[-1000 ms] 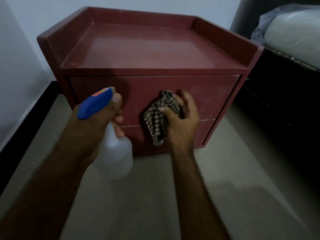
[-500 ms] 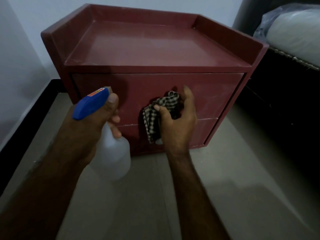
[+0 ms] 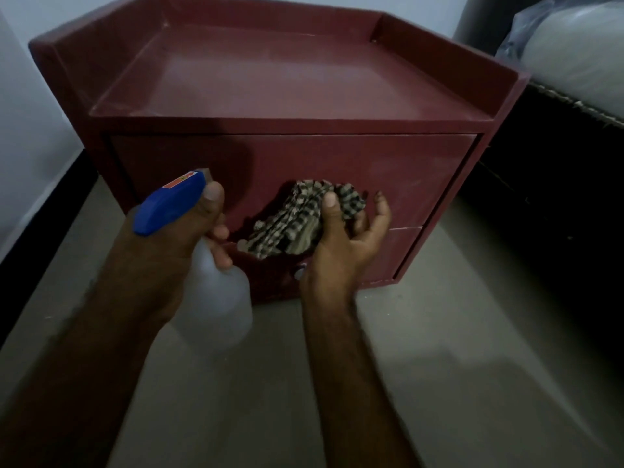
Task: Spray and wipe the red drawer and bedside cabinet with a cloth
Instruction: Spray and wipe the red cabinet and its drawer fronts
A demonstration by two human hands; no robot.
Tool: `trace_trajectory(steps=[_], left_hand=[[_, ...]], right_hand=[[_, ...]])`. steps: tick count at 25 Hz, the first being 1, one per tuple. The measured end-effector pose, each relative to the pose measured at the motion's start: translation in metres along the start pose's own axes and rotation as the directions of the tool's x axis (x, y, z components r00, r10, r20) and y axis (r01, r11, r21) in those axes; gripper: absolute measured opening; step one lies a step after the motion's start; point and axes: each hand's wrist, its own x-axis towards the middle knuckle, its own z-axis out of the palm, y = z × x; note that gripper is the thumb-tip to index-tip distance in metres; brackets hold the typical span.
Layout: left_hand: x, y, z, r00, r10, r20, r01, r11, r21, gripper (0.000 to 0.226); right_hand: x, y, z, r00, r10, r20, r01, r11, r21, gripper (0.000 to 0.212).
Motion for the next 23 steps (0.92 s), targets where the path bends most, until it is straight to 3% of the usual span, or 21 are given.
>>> trace_trajectory(steps=[3, 6, 8, 10, 12, 15, 17, 19, 23], left_hand=[[0.002, -0.002, 0.001, 1.000, -0.010, 0.020, 0.009, 1.000, 0.016, 0.055], [0.000, -0.001, 0.007, 0.998, -0.038, 0.051, 0.040, 0.999, -0.034, 0.062], [-0.005, 0.003, 0.013, 0.997, -0.039, 0.064, 0.042, 0.998, -0.045, 0.066], [-0.007, 0.003, 0.017, 0.994, -0.035, 0.099, 0.039, 0.999, -0.037, 0.065], [-0.013, 0.001, 0.016, 0.990, -0.039, 0.135, 0.042, 0.999, -0.019, 0.064], [-0.027, -0.007, 0.018, 0.985, -0.075, 0.156, 0.071, 0.997, 0.030, 0.072], [-0.036, -0.019, 0.028, 0.982, -0.059, 0.182, 0.057, 0.998, 0.016, 0.050], [-0.043, -0.032, 0.038, 0.975, -0.079, 0.208, 0.073, 0.997, 0.033, 0.036], [-0.055, -0.062, 0.049, 0.951, -0.159, 0.266, 0.149, 0.987, 0.059, 0.046]], right_hand=[[0.002, 0.006, -0.014, 0.960, -0.236, 0.148, 0.268, 0.928, -0.258, 0.072], [0.011, 0.014, -0.032, 0.920, -0.290, 0.266, 0.386, 0.792, -0.473, 0.074], [0.015, 0.020, -0.053, 0.961, -0.222, 0.164, 0.276, 0.798, -0.536, 0.076], [0.026, 0.023, -0.082, 0.989, -0.142, -0.047, 0.108, 0.893, -0.436, 0.081], [0.037, 0.025, -0.112, 0.986, -0.027, -0.163, -0.020, 0.958, -0.285, 0.082], [0.040, 0.034, -0.141, 0.978, 0.158, -0.137, -0.180, 0.968, -0.174, 0.077], [0.035, 0.047, -0.152, 0.960, 0.239, -0.143, -0.264, 0.944, -0.198, 0.077], [0.029, 0.058, -0.157, 0.949, 0.274, -0.153, -0.303, 0.928, -0.215, 0.073], [0.024, 0.074, -0.152, 0.944, 0.289, -0.157, -0.319, 0.920, -0.226, 0.070]])
